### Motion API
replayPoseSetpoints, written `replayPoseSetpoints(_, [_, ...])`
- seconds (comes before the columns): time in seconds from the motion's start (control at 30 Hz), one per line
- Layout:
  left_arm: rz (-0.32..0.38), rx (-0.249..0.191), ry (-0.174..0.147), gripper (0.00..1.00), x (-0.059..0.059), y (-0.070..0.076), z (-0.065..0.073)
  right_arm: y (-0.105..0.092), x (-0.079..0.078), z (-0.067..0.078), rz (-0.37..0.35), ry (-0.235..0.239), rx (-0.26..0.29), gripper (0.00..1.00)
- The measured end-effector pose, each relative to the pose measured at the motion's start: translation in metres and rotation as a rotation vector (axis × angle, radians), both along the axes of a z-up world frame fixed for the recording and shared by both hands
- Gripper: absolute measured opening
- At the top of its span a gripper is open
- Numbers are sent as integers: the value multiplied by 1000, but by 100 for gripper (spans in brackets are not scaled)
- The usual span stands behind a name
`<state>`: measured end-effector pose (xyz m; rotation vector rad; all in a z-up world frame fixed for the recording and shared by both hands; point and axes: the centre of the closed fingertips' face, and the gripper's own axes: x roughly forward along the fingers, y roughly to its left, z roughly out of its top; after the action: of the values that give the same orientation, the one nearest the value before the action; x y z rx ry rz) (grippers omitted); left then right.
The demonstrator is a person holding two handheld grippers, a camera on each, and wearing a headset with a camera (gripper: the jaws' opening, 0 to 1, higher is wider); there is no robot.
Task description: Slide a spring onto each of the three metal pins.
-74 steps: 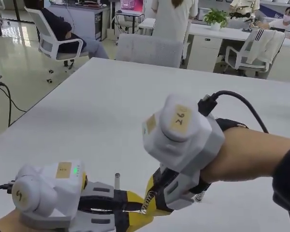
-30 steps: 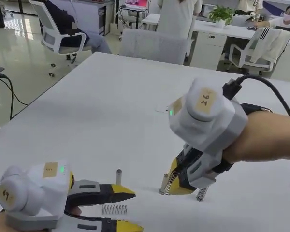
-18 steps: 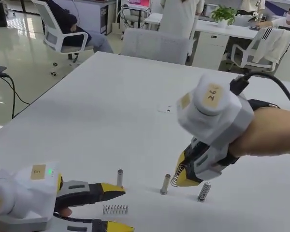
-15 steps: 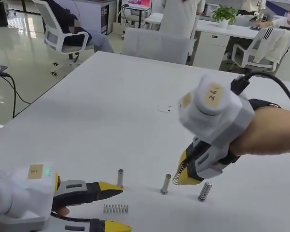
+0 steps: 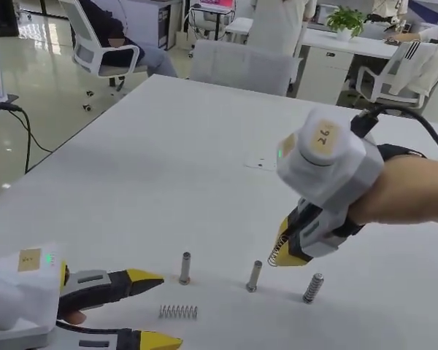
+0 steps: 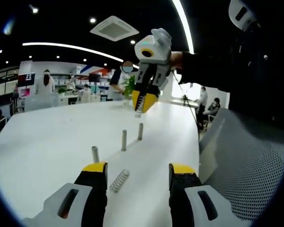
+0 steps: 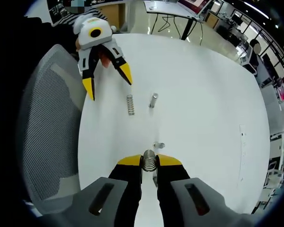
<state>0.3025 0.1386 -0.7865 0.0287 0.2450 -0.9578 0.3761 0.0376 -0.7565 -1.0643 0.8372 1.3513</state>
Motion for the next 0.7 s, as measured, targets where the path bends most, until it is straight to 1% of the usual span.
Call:
replayPoseSetpoints(0.23, [16, 2, -1, 50, 0, 2, 0, 2, 10, -7, -5, -8, -7, 8])
replayPoseSetpoints(0.4, [15, 6, -1, 50, 0, 1, 0, 6, 17, -12, -5, -14, -9, 8])
replayPoseSetpoints(0.57, [16, 6, -3, 51, 0, 1, 1, 8, 22, -21, -4, -7, -18, 8])
replayPoseSetpoints(0.7, [20, 9, -1, 51, 0, 2, 0, 10, 23, -24, -1, -1, -19, 8])
